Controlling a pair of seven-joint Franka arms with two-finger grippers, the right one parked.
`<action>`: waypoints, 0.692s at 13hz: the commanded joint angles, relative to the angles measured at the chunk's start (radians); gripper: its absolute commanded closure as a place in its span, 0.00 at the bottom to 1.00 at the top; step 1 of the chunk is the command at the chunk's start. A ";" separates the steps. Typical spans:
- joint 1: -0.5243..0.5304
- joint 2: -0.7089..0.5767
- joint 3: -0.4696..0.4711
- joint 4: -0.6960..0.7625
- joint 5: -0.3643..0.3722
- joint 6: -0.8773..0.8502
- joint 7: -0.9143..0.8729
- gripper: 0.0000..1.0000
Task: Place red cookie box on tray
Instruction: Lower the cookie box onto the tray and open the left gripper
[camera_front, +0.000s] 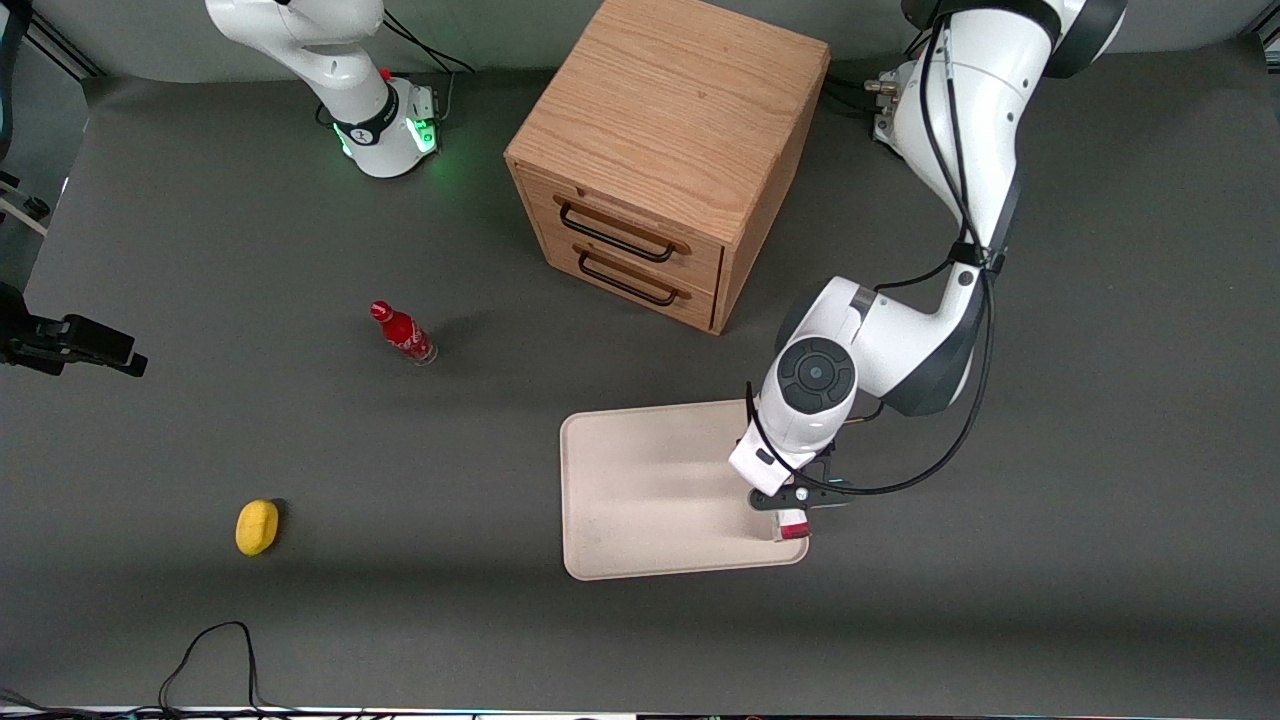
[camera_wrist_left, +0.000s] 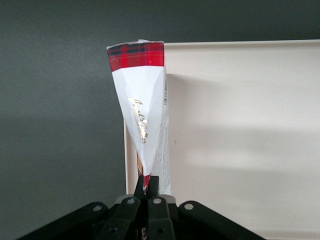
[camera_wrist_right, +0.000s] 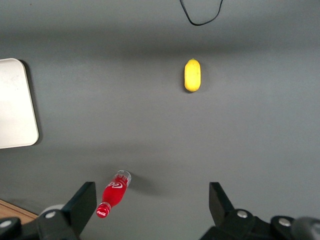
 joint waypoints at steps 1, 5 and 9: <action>-0.006 0.001 0.007 -0.021 0.014 0.041 -0.048 1.00; -0.003 0.007 0.007 -0.021 0.015 0.051 -0.045 0.01; 0.003 0.000 0.007 -0.021 0.014 0.038 -0.051 0.00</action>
